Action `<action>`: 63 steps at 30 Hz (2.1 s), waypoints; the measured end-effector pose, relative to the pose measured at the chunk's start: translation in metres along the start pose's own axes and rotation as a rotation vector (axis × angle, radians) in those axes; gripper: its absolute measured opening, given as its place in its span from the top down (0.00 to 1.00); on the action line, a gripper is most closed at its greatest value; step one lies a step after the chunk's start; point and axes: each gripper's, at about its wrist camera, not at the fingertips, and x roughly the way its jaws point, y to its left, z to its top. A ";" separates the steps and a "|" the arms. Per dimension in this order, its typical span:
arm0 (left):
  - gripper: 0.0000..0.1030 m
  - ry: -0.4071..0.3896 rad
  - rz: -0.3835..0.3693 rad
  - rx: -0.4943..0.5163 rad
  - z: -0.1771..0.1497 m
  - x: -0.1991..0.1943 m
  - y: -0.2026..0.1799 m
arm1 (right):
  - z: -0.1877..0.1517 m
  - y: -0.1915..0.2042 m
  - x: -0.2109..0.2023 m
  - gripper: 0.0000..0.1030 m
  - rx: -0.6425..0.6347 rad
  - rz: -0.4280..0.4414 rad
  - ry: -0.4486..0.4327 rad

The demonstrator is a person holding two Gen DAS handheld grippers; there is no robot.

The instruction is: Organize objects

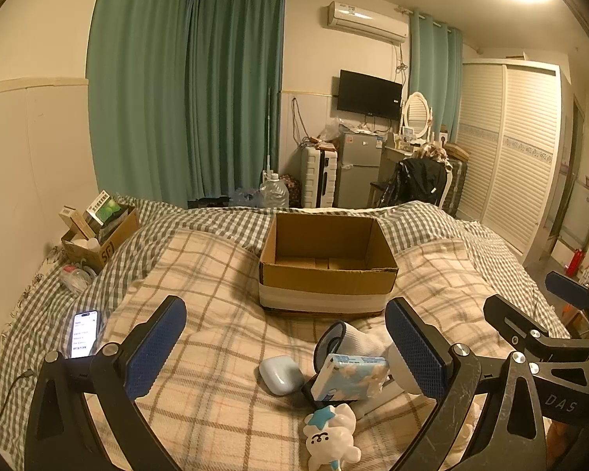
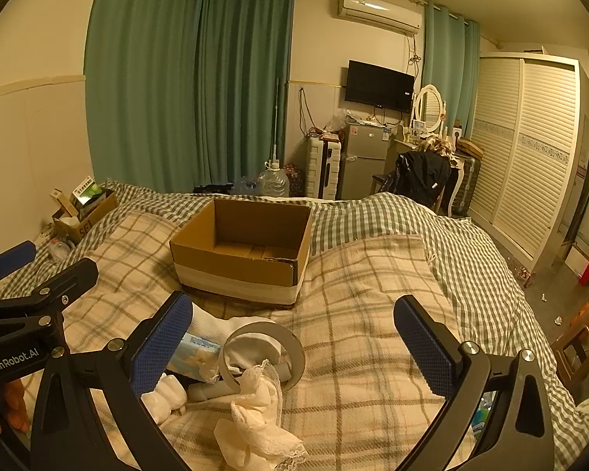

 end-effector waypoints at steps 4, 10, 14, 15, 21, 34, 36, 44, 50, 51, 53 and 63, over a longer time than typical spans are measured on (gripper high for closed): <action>0.00 0.002 0.006 0.004 0.001 0.000 0.000 | 0.001 0.000 -0.001 0.00 0.000 0.001 -0.003; 0.00 -0.002 -0.003 -0.004 0.003 -0.005 0.001 | 0.001 0.000 -0.003 0.00 0.000 0.001 -0.005; 0.00 -0.009 -0.009 -0.006 0.005 -0.009 0.000 | 0.003 0.000 -0.007 0.00 -0.002 0.001 -0.012; 0.00 -0.010 -0.009 -0.005 0.005 -0.010 0.000 | 0.003 0.000 -0.008 0.00 -0.002 0.002 -0.013; 0.00 -0.018 -0.007 0.005 0.006 -0.015 -0.003 | 0.002 -0.001 -0.015 0.00 -0.004 -0.018 -0.024; 0.00 0.141 -0.005 0.072 -0.031 0.005 -0.014 | -0.016 -0.009 -0.011 0.00 -0.035 -0.006 0.059; 0.00 0.228 -0.013 0.089 -0.049 0.021 -0.018 | -0.027 -0.011 0.001 0.00 -0.029 0.011 0.115; 0.00 0.396 -0.062 0.094 -0.090 0.063 -0.022 | -0.069 -0.010 0.039 0.10 -0.031 0.124 0.306; 0.02 0.493 -0.095 0.120 -0.111 0.087 -0.030 | -0.083 -0.011 0.057 0.46 -0.004 0.240 0.403; 0.04 0.493 -0.100 0.124 -0.111 0.089 -0.032 | -0.086 -0.007 0.060 0.53 -0.009 0.252 0.413; 0.12 0.500 -0.135 0.134 -0.111 0.090 -0.035 | -0.091 -0.003 0.063 0.62 -0.019 0.259 0.436; 0.48 0.446 -0.179 0.094 -0.104 0.072 -0.028 | -0.082 -0.001 0.044 0.85 -0.042 0.217 0.379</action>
